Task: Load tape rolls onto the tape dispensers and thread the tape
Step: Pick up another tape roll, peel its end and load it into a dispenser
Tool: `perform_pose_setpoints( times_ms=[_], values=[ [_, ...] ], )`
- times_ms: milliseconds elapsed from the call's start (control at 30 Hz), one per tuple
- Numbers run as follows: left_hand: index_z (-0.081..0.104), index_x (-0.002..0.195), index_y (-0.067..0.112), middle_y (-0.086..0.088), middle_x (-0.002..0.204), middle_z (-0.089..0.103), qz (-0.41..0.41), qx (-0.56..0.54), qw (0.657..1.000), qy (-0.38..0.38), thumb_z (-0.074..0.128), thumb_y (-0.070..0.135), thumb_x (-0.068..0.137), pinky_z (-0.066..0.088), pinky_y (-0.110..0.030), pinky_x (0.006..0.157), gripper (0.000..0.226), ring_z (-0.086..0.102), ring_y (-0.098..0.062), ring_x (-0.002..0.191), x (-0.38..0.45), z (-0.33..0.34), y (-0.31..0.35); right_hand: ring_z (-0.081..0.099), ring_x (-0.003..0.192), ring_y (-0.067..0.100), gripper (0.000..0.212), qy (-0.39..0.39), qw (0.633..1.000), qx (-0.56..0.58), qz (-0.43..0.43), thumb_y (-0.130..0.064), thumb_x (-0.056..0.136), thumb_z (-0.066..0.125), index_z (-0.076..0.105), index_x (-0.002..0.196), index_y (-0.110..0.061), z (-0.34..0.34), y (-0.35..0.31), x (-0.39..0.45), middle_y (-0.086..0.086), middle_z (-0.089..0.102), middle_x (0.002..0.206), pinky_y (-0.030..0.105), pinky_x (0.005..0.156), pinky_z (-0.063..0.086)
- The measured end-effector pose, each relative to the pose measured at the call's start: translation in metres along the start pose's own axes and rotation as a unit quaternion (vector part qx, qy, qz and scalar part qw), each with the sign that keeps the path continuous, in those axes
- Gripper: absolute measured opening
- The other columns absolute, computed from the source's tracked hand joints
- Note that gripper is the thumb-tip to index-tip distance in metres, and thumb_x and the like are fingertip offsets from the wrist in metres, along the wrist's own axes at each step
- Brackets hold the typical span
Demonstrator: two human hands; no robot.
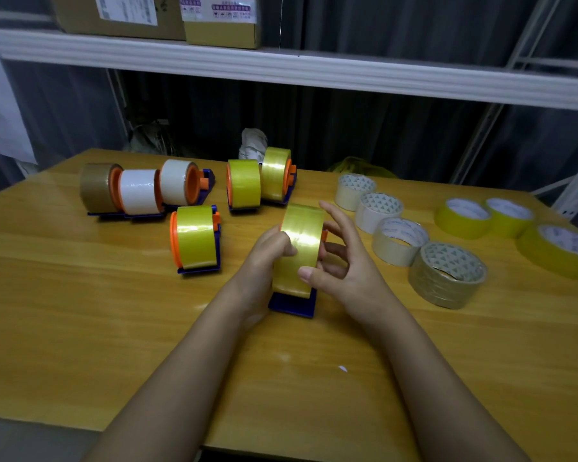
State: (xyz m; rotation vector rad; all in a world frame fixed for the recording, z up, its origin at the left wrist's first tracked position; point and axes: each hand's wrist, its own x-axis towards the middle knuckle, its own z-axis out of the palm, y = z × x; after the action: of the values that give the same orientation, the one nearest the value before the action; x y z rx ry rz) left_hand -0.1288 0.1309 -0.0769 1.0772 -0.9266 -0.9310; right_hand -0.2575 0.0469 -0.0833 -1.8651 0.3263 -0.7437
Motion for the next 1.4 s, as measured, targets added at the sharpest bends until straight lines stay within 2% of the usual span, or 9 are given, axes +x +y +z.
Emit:
perform_pose_setpoints(
  times_ms=[200,433,567,667,933,1033,1133,1267,1400],
  values=[
    [0.062,0.096,0.007,-0.005,0.085,0.066,0.040,0.028,0.998,-0.034,0.054,0.029,0.057,0.052,-0.028,0.068,0.045,0.064,-0.020,0.081,-0.0022,0.0018,0.0014,0.056,0.104,-0.004,0.091,0.016,1.000,0.007,0.013,-0.055,0.061,0.066,0.031,0.144,-0.042,-0.0002,-0.0017,0.0009,-0.018,0.044,0.129,0.010,0.074,0.048],
    [0.059,0.098,-0.004,-0.011,0.075,0.066,-0.013,-0.014,1.000,0.007,0.050,0.030,0.068,0.053,-0.029,0.062,0.046,0.064,-0.021,0.068,-0.0018,0.0049,0.0043,0.043,0.129,0.006,0.087,0.020,0.999,-0.043,-0.024,-0.041,0.066,0.079,0.029,0.135,-0.059,-0.0011,0.0032,-0.0003,-0.025,0.032,0.138,0.026,0.096,0.051],
    [0.063,0.079,0.001,-0.008,0.066,0.065,-0.025,-0.005,0.999,0.023,0.032,0.023,0.091,0.051,-0.028,0.062,0.040,0.061,-0.018,0.061,-0.0018,0.0059,0.0055,0.033,0.131,-0.002,0.095,0.023,0.989,-0.138,-0.049,-0.044,0.061,0.080,0.025,0.138,-0.055,-0.0020,0.0032,-0.0013,-0.020,0.028,0.140,0.024,0.100,0.043],
    [0.067,0.075,0.004,-0.009,0.067,0.065,-0.025,-0.037,0.999,0.027,0.036,0.025,0.084,0.050,-0.030,0.064,0.038,0.060,-0.019,0.062,-0.0019,0.0057,0.0063,0.030,0.135,0.004,0.097,0.025,0.981,-0.176,-0.072,-0.046,0.061,0.079,0.024,0.141,-0.049,-0.0008,0.0043,-0.0008,-0.014,0.025,0.145,0.029,0.103,0.041],
    [0.057,0.099,0.005,-0.003,0.073,0.067,0.051,-0.023,0.998,-0.040,0.041,0.014,0.067,0.054,-0.026,0.061,0.037,0.064,-0.016,0.068,-0.0007,0.0036,0.0054,0.039,0.130,0.003,0.091,0.037,0.995,-0.085,-0.044,-0.044,0.065,0.076,0.027,0.141,-0.053,-0.0004,0.0043,-0.0009,-0.015,0.032,0.142,0.028,0.098,0.049],
    [0.057,0.100,0.002,-0.006,0.078,0.066,0.071,0.001,0.997,-0.040,0.050,0.023,0.060,0.053,-0.030,0.064,0.046,0.064,-0.019,0.072,0.0018,0.0022,0.0030,0.048,0.124,0.012,0.088,0.039,0.998,-0.041,-0.025,-0.047,0.066,0.072,0.030,0.143,-0.050,0.0012,0.0049,0.0006,-0.007,0.037,0.141,0.027,0.088,0.054],
    [0.060,0.103,0.012,0.001,0.080,0.069,0.079,0.014,0.996,-0.036,0.051,0.028,0.060,0.053,-0.025,0.065,0.046,0.066,-0.013,0.077,0.0007,0.0029,-0.0002,0.056,0.112,0.004,0.084,0.046,0.999,-0.027,0.007,-0.060,0.065,0.063,0.033,0.142,-0.046,0.0011,0.0036,0.0024,-0.011,0.047,0.131,0.021,0.080,0.053],
    [0.056,0.113,0.022,0.007,0.088,0.072,0.055,0.010,0.998,-0.031,0.048,0.020,0.068,0.053,-0.023,0.063,0.046,0.068,-0.010,0.082,-0.0009,0.0055,-0.0024,0.065,0.099,0.008,0.079,0.052,0.996,0.017,0.065,-0.071,0.066,0.055,0.034,0.139,-0.048,-0.0007,0.0038,0.0046,-0.012,0.056,0.120,0.041,0.087,0.057],
    [0.060,0.110,0.018,-0.001,0.087,0.069,0.054,0.001,0.999,0.003,0.052,0.028,0.064,0.053,-0.029,0.065,0.048,0.065,-0.020,0.083,0.0019,0.0012,-0.0008,0.052,0.120,-0.002,0.080,-0.008,0.999,0.032,0.040,-0.053,0.075,0.065,0.020,0.141,-0.055,-0.0023,0.0002,0.0008,-0.029,0.039,0.132,0.020,0.094,0.050]
  ],
)
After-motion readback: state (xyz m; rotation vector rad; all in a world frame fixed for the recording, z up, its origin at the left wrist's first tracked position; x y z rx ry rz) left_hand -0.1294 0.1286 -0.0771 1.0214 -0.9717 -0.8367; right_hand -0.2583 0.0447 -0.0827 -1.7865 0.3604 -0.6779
